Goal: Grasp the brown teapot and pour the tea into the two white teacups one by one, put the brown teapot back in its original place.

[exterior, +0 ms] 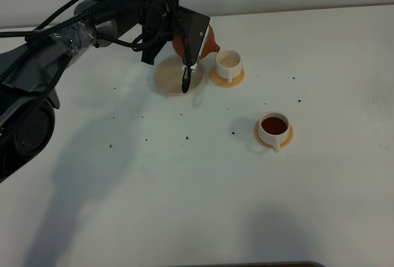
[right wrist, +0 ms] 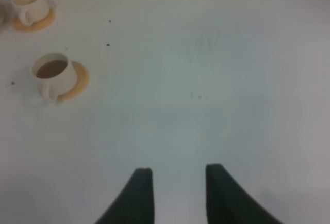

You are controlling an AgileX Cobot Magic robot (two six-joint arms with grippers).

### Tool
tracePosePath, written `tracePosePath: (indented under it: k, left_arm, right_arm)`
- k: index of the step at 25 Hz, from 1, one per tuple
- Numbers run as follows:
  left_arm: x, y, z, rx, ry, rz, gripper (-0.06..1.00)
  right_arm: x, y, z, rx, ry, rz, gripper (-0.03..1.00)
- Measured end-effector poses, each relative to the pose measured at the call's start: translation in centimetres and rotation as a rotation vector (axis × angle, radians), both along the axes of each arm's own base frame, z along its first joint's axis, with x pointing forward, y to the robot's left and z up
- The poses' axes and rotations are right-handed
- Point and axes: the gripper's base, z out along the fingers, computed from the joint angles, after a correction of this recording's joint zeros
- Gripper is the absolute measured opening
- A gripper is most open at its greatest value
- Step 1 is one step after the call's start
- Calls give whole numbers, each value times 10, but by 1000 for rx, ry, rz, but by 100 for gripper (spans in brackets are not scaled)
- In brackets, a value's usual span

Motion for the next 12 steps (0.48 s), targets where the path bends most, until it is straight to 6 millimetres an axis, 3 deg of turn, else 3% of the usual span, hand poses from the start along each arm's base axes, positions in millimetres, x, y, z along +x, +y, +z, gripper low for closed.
tracePosePath:
  k: [12]
  left_arm:
    - [-2, -13, 4, 83, -72, -81, 10]
  right_arm:
    - [0, 0, 0, 0, 0, 0, 24]
